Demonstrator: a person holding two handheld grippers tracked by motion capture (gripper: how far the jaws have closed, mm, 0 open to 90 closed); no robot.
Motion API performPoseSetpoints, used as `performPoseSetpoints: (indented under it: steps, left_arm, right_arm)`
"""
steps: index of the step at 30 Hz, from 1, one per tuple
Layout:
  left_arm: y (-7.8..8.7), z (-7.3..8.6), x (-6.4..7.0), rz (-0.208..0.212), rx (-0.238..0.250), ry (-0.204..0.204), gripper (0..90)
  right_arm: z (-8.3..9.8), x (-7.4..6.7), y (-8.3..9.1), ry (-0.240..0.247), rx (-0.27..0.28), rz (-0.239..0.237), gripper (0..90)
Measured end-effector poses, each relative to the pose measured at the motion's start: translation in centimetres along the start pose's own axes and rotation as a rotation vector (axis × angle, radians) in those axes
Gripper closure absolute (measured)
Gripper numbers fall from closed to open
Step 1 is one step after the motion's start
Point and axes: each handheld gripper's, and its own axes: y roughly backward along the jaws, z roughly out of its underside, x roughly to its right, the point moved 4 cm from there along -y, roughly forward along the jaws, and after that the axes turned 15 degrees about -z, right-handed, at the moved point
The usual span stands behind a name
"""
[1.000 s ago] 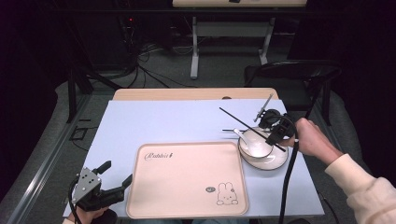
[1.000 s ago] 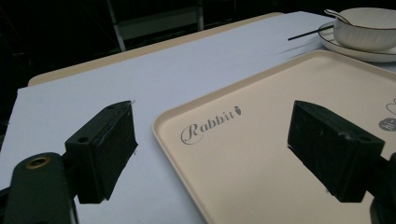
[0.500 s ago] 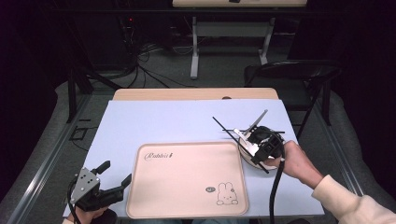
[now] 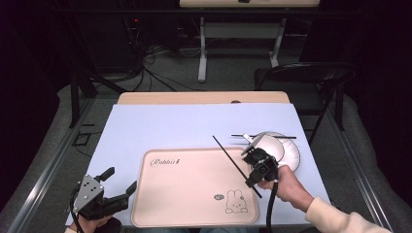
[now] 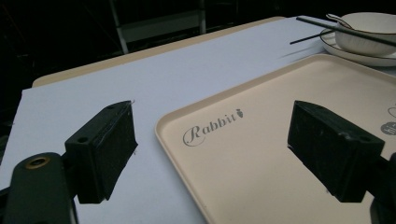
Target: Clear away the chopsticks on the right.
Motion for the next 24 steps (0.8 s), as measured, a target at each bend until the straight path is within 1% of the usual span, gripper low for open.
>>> performPoseSetpoints:
  steps: [1,2,3,4,5,6,7,8,9,10,11,13,14,15,16,18,20,21,22,23,24]
  left_arm:
    - [0.0,0.0,0.0,-0.002,0.001,0.003,15.1]
    - [0.0,0.0,0.0,-0.003,0.0,0.002,15.1]
    - [0.0,0.0,0.0,-0.002,0.001,0.001,15.1]
    - [0.0,0.0,0.0,-0.002,0.001,0.001,15.1]
    - [0.0,0.0,0.0,-0.003,0.001,0.0,15.1]
    - [0.0,0.0,0.0,-0.002,0.001,0.001,15.1]
    - [0.0,0.0,0.0,-0.003,0.001,0.002,15.1]
    - [0.0,0.0,0.0,-0.003,0.002,0.001,15.1]
    - [0.0,0.0,0.0,-0.003,0.002,0.002,15.1]
    - [0.0,0.0,0.0,-0.003,0.002,0.002,15.1]
    - [0.0,0.0,0.0,-0.003,0.002,0.002,15.1]
    - [0.1,0.0,0.0,-0.003,0.002,0.002,15.1]
    - [0.1,0.0,0.0,-0.003,0.002,0.002,15.1]
    - [0.0,0.0,0.0,-0.002,0.002,0.003,15.1]
    - [0.0,0.0,0.0,-0.002,0.002,0.003,15.1]
    - [0.0,0.0,0.0,-0.002,0.004,0.001,15.1]
    - [0.1,0.0,0.0,-0.003,0.003,0.002,15.1]
    - [0.1,0.0,0.0,-0.003,0.005,0.002,15.1]
    - [0.1,0.0,0.0,-0.002,0.005,0.002,15.0]
    - [0.1,0.0,0.0,-0.002,0.005,0.001,15.0]
    - [0.1,0.0,0.0,-0.002,0.005,0.001,15.0]
  right_arm:
    - [0.3,0.1,-1.0,-0.03,-0.004,-0.02,85.3]
    - [0.3,0.1,-1.0,-0.03,-0.004,-0.02,85.3]
    - [0.6,0.3,-1.9,-0.043,-0.004,-0.034,85.3]
    - [0.6,0.3,-1.9,-0.043,-0.004,-0.034,85.3]
    - [0.8,0.3,-2.3,-0.055,0.013,-0.037,85.3]
    - [0.9,0.4,-2.7,-0.06,0.012,-0.055,85.3]
    - [1.0,0.4,-3.2,-0.069,0.021,-0.051,85.3]
    - [1.2,0.5,-3.7,-0.065,0.024,-0.057,85.2]
    - [1.2,0.5,-3.9,-0.083,0.025,-0.061,85.2]
    - [1.2,0.6,-4.2,-0.07,0.03,-0.049,85.2]
    - [1.3,0.8,-4.6,-0.078,0.019,-0.048,85.1]
    - [1.3,0.8,-4.8,-0.087,0.022,-0.04,85.1]
    - [1.5,0.9,-5.2,-0.087,0.014,-0.038,85.0]
    - [1.5,0.9,-5.4,-0.078,0.014,-0.025,84.8]
    - [1.5,0.9,-5.4,-0.078,0.014,-0.025,84.8]
    - [1.4,0.7,-5.4,-0.072,0.011,-0.006,84.4]
    - [1.4,0.6,-5.4,-0.072,0.007,-0.001,79.4]
    - [1.4,0.6,-5.4,-0.072,0.007,-0.001,79.4]
    - [1.4,0.5,-5.5,-0.058,0.013,0.001,73.5]
    - [1.4,0.3,-5.4,-0.051,0.016,0.003,70.3]
    - [1.4,0.3,-5.4,-0.051,0.016,0.003,70.3]
